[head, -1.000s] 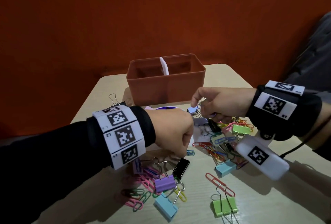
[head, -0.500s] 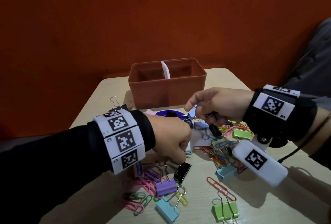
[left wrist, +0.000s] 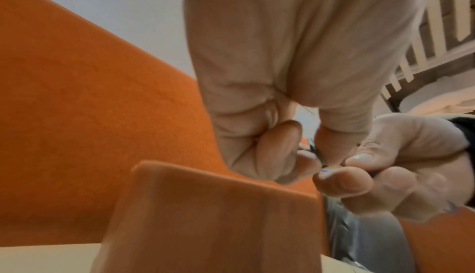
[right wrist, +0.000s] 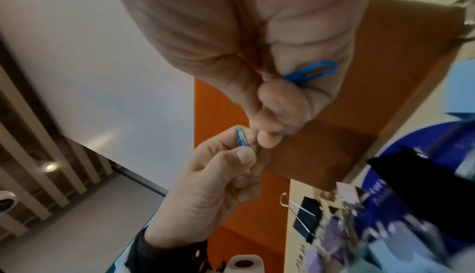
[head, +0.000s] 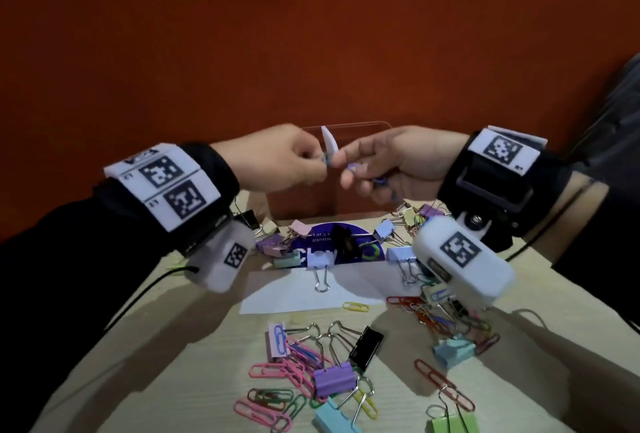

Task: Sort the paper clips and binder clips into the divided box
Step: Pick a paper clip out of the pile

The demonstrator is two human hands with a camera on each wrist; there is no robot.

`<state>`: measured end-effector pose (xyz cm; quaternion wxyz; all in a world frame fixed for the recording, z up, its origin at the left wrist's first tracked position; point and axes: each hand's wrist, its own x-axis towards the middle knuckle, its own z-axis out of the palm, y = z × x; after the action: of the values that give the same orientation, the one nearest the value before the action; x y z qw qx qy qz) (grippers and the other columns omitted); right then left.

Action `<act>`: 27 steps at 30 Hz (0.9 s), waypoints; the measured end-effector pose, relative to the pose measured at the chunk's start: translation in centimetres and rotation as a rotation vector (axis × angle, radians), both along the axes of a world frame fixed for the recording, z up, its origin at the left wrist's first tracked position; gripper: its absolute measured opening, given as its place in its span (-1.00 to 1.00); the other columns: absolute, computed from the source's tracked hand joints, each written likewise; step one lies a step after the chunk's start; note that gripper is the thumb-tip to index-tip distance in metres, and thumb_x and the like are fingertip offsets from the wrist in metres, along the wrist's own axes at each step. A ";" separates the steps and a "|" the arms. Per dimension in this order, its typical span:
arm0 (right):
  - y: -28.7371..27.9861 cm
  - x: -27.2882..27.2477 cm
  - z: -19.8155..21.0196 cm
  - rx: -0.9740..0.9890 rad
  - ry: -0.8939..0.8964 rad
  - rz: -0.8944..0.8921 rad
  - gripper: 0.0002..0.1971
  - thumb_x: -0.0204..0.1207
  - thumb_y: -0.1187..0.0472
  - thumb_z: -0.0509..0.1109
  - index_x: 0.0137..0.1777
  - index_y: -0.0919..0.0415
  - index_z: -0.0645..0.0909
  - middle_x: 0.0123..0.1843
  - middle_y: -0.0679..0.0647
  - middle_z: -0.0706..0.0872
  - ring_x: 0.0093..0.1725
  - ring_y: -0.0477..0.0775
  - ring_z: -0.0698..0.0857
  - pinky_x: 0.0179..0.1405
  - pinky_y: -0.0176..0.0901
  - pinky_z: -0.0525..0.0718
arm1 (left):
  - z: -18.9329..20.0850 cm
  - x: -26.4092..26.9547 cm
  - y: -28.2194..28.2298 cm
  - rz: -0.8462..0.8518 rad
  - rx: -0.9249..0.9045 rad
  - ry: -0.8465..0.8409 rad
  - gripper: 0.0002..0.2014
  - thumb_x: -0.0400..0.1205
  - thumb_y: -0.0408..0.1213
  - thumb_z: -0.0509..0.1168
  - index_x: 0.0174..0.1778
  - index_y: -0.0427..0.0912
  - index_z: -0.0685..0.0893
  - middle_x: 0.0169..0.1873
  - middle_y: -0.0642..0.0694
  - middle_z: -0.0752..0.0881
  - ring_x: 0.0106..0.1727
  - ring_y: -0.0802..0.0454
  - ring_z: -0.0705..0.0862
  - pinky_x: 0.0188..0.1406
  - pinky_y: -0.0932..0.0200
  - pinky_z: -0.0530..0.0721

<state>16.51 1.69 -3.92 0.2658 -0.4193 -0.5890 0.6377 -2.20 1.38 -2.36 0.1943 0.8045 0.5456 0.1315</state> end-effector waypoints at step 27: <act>-4.9 -3.0 -0.1 0.921 -0.809 0.464 -0.82 0.35 0.24 0.55 -0.14 -0.05 0.68 -0.35 -0.13 0.72 -0.36 -0.23 0.63 -0.35 -0.38 0.55 | -1.5 -3.0 -2.3 -0.014 0.285 0.026 -0.84 0.44 -0.22 0.54 -0.18 0.04 0.68 -0.28 0.15 0.71 -0.28 0.31 0.64 -0.25 0.26 0.63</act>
<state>13.50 -3.25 -4.03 0.0311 -0.3317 -0.9304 0.1530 -5.16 -0.96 -3.83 0.0720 0.8293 0.5184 0.1961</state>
